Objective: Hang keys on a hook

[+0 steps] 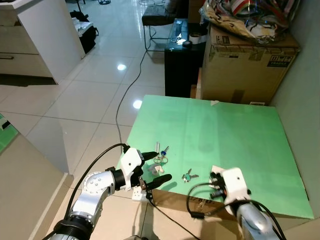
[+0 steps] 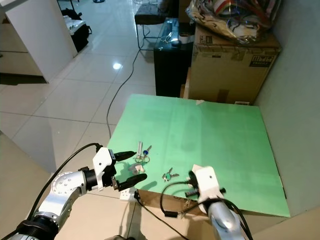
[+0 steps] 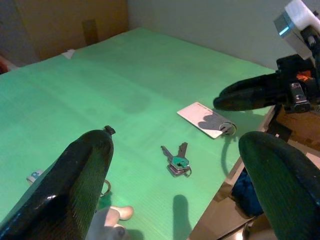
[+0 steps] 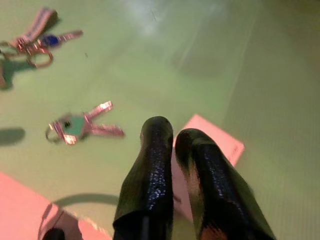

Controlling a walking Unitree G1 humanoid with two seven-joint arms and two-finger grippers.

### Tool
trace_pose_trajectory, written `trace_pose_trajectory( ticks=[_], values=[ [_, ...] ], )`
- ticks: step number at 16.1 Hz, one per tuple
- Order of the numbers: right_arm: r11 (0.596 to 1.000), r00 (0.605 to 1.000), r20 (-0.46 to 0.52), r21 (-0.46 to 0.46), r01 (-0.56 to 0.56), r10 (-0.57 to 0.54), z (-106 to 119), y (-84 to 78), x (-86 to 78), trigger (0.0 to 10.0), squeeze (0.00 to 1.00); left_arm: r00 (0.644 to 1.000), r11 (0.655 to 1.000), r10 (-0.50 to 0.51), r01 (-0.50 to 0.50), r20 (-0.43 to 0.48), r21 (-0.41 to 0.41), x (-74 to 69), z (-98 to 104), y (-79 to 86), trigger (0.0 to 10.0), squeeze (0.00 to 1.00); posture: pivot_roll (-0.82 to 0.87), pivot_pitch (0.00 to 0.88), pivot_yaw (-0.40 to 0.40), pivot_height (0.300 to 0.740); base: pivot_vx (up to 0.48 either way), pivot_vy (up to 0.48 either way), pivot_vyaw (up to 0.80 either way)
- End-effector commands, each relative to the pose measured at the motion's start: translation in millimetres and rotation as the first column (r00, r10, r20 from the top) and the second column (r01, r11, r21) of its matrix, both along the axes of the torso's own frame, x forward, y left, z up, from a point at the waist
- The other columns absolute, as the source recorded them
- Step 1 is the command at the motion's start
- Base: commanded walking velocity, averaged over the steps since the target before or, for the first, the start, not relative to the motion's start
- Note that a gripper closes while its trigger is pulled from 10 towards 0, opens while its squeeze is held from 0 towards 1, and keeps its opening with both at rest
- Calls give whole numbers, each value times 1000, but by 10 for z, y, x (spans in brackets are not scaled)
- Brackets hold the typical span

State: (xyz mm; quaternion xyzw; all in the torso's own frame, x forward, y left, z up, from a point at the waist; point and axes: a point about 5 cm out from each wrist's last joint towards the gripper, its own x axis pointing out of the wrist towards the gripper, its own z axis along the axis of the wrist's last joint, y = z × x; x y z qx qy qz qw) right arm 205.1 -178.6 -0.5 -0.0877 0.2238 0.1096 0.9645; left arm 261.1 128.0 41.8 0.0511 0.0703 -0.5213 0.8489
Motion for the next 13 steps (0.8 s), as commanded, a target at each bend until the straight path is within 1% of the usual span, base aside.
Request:
trace_pose_trajectory(
  ticks=[1, 4, 8, 13],
  values=[
    [1000, 1000, -31, 6, 5, -5, -65, -28, -59, 10000, 1000, 1000, 1000, -8, 8, 16, 12, 34, 27, 20, 10000, 0, -158, 11, 112, 740, 0, 0, 0],
    [1000, 997, -77, 2, 23, -23, -217, -97, -137, 10000, 1000, 1000, 1000, -11, 11, 18, 11, 49, 29, 17, 10000, 0, -159, 8, 118, 740, 0, 0, 0],
    [1000, 997, -68, 3, 25, -24, -238, -88, -65, 10000, 1000, 1000, 1000, -11, 11, 25, 10, 57, 31, 20, 10000, 0, -156, 9, 118, 740, 0, 0, 0],
    [999, 998, -58, -8, 35, -36, -265, -95, -31, 10000, 1000, 1000, 1000, -10, 10, 26, 8, 38, 20, 28, 10000, 0, -150, 13, 113, 740, 0, 0, 0]
  ],
)
